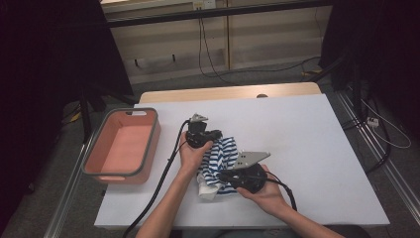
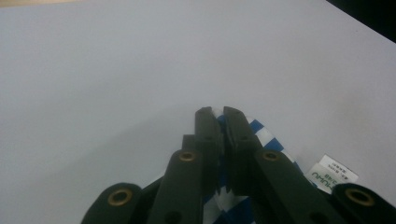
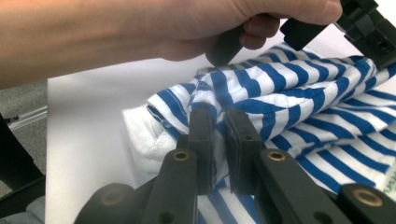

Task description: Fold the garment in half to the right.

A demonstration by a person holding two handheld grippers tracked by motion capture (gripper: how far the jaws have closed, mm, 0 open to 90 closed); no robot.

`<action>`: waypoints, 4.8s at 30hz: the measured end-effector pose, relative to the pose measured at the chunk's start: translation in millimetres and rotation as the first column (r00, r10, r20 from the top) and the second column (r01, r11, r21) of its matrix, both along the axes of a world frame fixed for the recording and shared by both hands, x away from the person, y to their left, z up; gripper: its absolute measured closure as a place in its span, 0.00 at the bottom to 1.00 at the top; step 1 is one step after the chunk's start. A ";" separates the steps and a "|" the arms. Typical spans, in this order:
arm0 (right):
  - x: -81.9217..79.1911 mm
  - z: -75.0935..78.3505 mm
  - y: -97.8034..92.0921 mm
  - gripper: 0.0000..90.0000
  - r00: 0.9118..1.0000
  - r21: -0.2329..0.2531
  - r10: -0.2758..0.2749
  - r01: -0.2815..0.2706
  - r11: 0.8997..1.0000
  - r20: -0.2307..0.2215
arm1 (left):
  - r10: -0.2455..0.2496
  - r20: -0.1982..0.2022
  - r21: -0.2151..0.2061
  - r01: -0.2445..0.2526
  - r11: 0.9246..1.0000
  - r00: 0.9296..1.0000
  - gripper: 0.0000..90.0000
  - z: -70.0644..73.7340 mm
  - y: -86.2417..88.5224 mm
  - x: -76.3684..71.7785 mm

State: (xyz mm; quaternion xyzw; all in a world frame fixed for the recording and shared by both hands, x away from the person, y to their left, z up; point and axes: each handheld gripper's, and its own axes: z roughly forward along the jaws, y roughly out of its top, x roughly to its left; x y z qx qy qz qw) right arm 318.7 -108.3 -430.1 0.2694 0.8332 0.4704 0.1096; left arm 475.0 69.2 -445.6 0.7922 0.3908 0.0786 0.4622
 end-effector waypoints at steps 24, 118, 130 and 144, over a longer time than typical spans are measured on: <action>-3.6 -15.2 -31.3 0.94 0.998 -0.028 -0.024 0.022 0.999 -0.064 | -0.035 -0.004 0.063 0.035 0.997 0.999 0.95 -10.3 -24.2 -2.7; 144.7 -31.8 -42.7 0.97 0.938 -0.095 -0.342 0.335 0.937 -0.062 | -0.035 0.099 0.132 0.022 0.991 0.994 0.09 -0.7 101.0 -87.5; 123.9 -21.6 -57.4 0.68 0.948 -0.040 -0.307 0.305 0.952 -0.080 | -0.062 0.080 0.156 0.049 0.987 0.995 0.09 -6.3 99.9 -87.7; 95.4 -21.0 -62.6 0.49 0.969 0.009 -0.237 0.238 0.971 -0.074 | -0.040 0.088 0.139 0.028 0.990 0.995 0.09 -5.2 100.3 -88.4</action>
